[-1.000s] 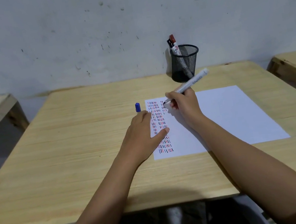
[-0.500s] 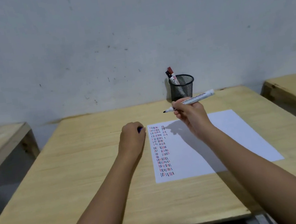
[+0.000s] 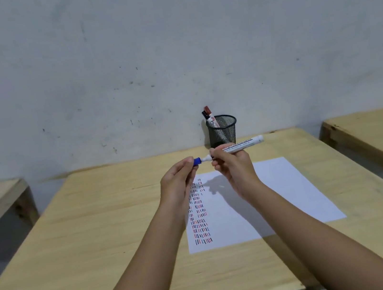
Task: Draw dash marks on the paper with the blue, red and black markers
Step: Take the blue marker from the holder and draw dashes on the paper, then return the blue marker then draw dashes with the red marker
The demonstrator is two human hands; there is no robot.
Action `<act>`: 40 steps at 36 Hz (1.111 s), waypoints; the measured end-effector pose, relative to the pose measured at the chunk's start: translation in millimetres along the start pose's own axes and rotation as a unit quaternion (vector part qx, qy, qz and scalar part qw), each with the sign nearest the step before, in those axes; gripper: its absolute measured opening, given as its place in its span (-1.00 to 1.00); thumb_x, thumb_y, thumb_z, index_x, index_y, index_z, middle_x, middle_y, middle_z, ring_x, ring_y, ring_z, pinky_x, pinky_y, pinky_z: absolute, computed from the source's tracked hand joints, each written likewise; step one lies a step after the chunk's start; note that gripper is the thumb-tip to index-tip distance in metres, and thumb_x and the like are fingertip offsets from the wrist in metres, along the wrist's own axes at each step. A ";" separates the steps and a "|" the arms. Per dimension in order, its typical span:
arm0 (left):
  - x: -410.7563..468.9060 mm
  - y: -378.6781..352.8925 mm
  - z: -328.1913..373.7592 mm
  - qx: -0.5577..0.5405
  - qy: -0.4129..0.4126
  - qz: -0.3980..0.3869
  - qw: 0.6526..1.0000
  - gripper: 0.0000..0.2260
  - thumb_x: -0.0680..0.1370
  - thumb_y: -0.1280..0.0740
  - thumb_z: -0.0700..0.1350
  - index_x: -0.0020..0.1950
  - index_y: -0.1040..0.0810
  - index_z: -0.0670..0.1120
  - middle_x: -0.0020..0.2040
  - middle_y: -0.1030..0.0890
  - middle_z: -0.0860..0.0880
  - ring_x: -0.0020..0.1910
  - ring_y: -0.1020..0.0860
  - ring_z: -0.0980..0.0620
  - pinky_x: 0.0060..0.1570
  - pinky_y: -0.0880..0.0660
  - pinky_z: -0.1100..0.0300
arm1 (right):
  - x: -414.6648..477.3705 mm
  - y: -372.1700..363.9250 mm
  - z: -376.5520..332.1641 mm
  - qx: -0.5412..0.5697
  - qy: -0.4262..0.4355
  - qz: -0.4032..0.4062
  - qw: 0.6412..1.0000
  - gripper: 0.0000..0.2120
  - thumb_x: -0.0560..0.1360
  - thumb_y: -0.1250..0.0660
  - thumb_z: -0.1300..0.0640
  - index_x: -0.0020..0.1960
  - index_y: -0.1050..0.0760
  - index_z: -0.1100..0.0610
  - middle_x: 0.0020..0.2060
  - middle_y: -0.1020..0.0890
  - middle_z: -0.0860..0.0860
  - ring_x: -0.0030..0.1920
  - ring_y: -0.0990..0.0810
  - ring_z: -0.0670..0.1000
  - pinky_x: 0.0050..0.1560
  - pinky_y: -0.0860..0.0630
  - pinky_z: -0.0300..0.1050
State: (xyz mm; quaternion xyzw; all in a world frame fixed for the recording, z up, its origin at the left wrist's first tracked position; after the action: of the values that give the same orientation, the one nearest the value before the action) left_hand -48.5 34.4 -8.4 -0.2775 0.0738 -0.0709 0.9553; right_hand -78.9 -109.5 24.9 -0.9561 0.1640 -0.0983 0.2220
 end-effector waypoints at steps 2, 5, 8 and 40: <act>-1.2 -4.4 0.4 0.014 -0.004 -0.012 1.000 -0.94 0.48 -0.39 -0.23 -0.08 -0.62 -0.14 -0.13 -0.68 -0.05 -0.12 -0.65 0.13 -0.04 -0.56 0.41 | -0.8 -2.8 0.5 0.003 -0.004 -0.008 1.000 -0.86 0.46 -0.33 0.35 -0.25 -0.48 0.20 -0.49 -0.54 -0.01 -0.50 -0.48 -0.12 -0.43 -0.47 -0.37; -1.8 -11.1 3.6 0.046 -0.012 -0.031 0.998 -0.94 0.47 -0.39 -0.26 -0.08 -0.63 -0.17 -0.16 -0.68 -0.05 -0.19 -0.65 0.14 -0.08 -0.57 0.41 | -2.9 -9.0 1.4 0.011 -0.009 -0.029 0.999 -0.86 0.46 -0.33 0.36 -0.24 -0.47 0.20 -0.48 -0.55 -0.01 -0.48 -0.48 -0.11 -0.42 -0.47 -0.37; -2.0 -17.4 12.7 0.054 -0.022 -0.048 0.997 -0.96 0.46 -0.38 -0.29 -0.13 -0.62 -0.19 -0.28 -0.68 -0.02 -0.30 -0.64 0.16 -0.17 -0.56 0.43 | -5.2 -14.1 0.4 0.015 -0.002 -0.043 0.999 -0.91 0.46 -0.33 0.35 -0.20 -0.48 0.22 -0.48 -0.56 -0.02 -0.46 -0.50 -0.12 -0.38 -0.49 -0.37; 0.8 -65.8 106.4 0.299 -0.218 -0.095 0.924 -0.82 0.43 -0.45 -0.22 0.02 -0.64 -0.15 -0.22 -0.65 -0.04 -0.30 -0.58 0.29 -0.19 -0.47 0.51 | 4.3 -23.1 -56.3 -0.488 0.110 -0.158 0.851 -0.82 0.33 -0.48 0.26 -0.12 -0.55 0.09 -0.23 -0.63 0.06 -0.22 -0.60 0.03 -0.15 -0.55 -0.08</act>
State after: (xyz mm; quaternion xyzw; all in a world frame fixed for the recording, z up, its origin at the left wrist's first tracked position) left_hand -34.7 34.6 115.9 0.0070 -0.1879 -0.1180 0.9750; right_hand -83.3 -113.5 85.6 -0.9375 0.0613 -0.1436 -0.3109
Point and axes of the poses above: each hand's wrist, its own x-axis towards the middle knuckle, its own y-axis out of the back of the hand, z = x × y, the point moved 10 cm from there along x, towards the middle knuckle
